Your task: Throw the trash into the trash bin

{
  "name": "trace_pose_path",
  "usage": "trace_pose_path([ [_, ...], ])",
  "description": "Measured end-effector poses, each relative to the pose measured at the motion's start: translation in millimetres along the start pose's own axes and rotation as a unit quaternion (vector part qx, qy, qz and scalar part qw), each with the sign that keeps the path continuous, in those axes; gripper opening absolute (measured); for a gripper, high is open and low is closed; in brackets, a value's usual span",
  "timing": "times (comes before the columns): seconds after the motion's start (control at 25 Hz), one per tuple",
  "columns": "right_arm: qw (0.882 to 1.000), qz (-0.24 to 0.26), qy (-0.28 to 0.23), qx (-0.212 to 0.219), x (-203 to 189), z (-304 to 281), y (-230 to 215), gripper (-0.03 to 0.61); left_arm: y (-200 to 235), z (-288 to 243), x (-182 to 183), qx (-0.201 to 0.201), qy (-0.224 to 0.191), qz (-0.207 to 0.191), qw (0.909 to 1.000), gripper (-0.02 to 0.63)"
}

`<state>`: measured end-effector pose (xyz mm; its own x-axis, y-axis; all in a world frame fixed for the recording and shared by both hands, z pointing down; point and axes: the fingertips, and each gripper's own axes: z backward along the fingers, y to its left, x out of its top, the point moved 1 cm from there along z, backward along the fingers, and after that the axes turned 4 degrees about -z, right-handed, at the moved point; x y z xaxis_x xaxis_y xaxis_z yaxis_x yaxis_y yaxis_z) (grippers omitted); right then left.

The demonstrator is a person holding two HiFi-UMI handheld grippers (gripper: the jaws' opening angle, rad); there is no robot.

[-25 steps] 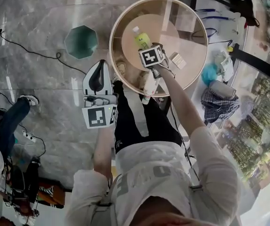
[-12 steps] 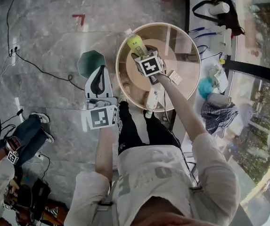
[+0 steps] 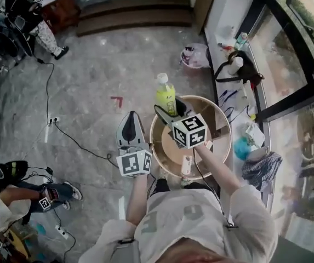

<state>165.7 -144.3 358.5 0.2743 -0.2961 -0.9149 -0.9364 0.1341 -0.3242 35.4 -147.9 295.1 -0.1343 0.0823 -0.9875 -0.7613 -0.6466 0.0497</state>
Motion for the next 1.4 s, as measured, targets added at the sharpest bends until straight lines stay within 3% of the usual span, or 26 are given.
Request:
trace_pose_path([
  [0.16, 0.997, 0.038, -0.071, 0.018, 50.8, 35.5, 29.4, 0.287, -5.0, -6.3, 52.0, 0.0, -0.046, -0.014, 0.9988, 0.012],
  [0.32, 0.993, 0.044, -0.103, 0.026, 65.6, 60.0, 42.6, 0.287, -6.7, 3.5, 77.6, 0.007, -0.075, -0.024, 0.9969, 0.012],
  [0.56, 0.993, 0.059, -0.085, 0.05, 53.3, 50.3, 47.6, 0.287, 1.8, 21.5, 73.7, 0.026, -0.07, -0.03, 0.9968, 0.012],
  [0.8, 0.987, 0.092, -0.046, 0.122, 24.1, 3.2, 98.9, 0.287, 49.1, 53.5, 55.7, 0.086, -0.05, -0.031, 0.9945, 0.012],
  [0.92, 0.979, 0.086, -0.013, 0.185, -9.8, -27.0, 133.5, 0.288, 80.5, 80.0, 32.1, 0.129, -0.033, -0.038, 0.9904, 0.012],
  [1.08, 0.962, 0.103, 0.056, 0.246, -90.8, -63.9, 162.4, 0.288, 110.4, 128.5, -31.9, 0.192, 0.016, -0.046, 0.9802, 0.012],
  [1.28, 0.943, 0.121, 0.124, 0.283, -207.3, -151.6, 187.0, 0.288, 182.1, 163.8, -120.9, 0.255, 0.049, -0.022, 0.9655, 0.012],
  [1.4, 0.938, 0.12, 0.167, 0.278, -292.4, -190.4, 182.0, 0.288, 209.7, 195.8, -185.8, 0.285, 0.074, -0.013, 0.9557, 0.012],
])
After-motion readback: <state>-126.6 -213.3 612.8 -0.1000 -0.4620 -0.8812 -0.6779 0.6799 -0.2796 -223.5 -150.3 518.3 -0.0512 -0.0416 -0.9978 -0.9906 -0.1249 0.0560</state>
